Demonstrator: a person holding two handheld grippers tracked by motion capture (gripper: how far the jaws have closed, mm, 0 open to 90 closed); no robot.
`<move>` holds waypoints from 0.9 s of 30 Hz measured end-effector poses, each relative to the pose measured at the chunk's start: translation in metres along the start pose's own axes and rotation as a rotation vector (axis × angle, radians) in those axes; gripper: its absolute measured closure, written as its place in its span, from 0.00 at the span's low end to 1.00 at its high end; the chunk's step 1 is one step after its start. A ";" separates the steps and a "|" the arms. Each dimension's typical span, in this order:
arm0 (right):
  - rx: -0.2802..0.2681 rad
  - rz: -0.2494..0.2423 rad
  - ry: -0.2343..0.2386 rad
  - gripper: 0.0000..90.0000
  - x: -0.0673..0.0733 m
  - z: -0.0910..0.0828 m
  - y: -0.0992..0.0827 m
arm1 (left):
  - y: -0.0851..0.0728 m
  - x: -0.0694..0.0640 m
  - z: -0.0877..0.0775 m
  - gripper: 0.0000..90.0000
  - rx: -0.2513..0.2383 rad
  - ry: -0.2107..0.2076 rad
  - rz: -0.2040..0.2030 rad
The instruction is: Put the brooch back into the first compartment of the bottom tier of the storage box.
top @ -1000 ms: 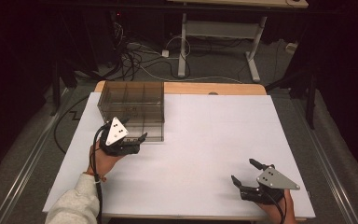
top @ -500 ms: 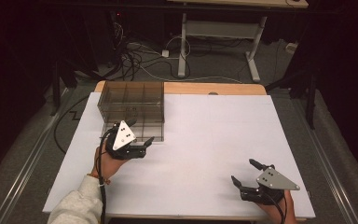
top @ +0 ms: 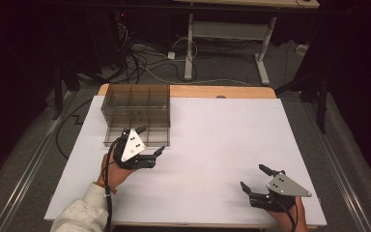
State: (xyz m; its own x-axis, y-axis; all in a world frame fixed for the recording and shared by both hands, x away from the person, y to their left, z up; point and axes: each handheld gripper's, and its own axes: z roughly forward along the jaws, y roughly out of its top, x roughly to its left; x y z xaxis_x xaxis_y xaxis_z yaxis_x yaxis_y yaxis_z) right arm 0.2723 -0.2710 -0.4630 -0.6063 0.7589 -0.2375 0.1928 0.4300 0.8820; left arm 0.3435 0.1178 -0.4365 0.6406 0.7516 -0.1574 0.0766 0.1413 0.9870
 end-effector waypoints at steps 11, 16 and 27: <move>-0.003 -0.005 0.021 0.19 0.003 0.001 0.001 | 0.001 -0.014 -0.007 0.18 -0.005 -0.045 0.011; -0.005 -0.010 0.014 0.19 0.006 0.000 0.002 | -0.002 -0.020 -0.011 0.18 0.005 -0.064 0.024; -0.004 -0.014 0.008 0.19 0.007 0.001 0.002 | -0.013 -0.038 -0.024 0.18 0.032 -0.123 0.083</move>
State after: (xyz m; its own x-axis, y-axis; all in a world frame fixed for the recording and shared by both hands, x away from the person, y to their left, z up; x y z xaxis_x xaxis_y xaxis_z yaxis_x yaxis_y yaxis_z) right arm 0.2694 -0.2645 -0.4630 -0.6152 0.7487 -0.2468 0.1812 0.4390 0.8800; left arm 0.2996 0.1033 -0.4441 0.7345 0.6748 -0.0719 0.0429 0.0596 0.9973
